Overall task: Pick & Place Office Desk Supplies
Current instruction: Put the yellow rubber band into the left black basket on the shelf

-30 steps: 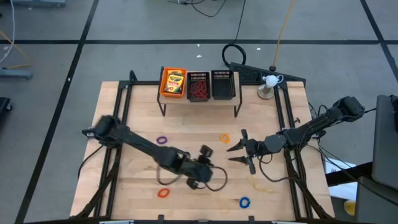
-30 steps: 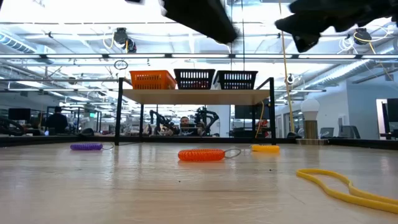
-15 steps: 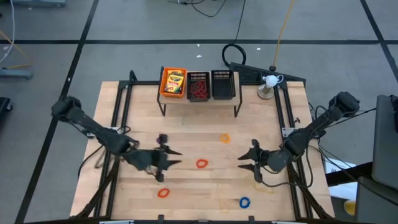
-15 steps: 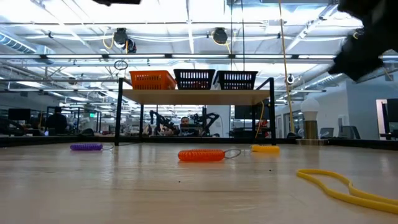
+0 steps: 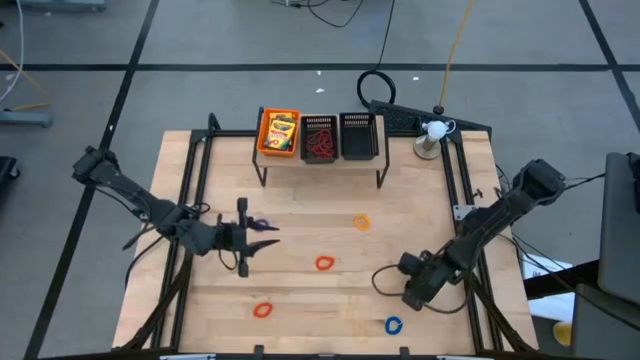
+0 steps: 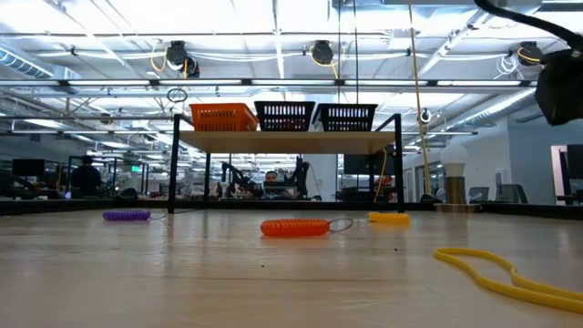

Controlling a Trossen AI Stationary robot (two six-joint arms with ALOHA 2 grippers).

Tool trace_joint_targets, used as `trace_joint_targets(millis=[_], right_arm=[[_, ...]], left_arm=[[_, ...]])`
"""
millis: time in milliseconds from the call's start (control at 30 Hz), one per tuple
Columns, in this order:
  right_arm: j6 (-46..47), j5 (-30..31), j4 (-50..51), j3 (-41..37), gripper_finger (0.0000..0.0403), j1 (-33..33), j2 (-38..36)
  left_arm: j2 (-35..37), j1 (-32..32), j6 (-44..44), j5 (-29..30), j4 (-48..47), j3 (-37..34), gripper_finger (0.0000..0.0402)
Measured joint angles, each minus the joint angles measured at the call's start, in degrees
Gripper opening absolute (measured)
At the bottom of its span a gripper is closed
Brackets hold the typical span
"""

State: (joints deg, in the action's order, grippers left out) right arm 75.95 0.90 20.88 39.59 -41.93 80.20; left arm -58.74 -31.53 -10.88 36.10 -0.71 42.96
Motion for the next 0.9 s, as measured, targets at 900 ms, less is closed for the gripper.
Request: trace_joint_targets(millis=[900], right_arm=[[9.3,-5.0,2.1,1.0,0.0008,0.8,6.2]], left_arm=[[-0.1,0.7,-2.1,0.0,0.9,0.0,0.0117]])
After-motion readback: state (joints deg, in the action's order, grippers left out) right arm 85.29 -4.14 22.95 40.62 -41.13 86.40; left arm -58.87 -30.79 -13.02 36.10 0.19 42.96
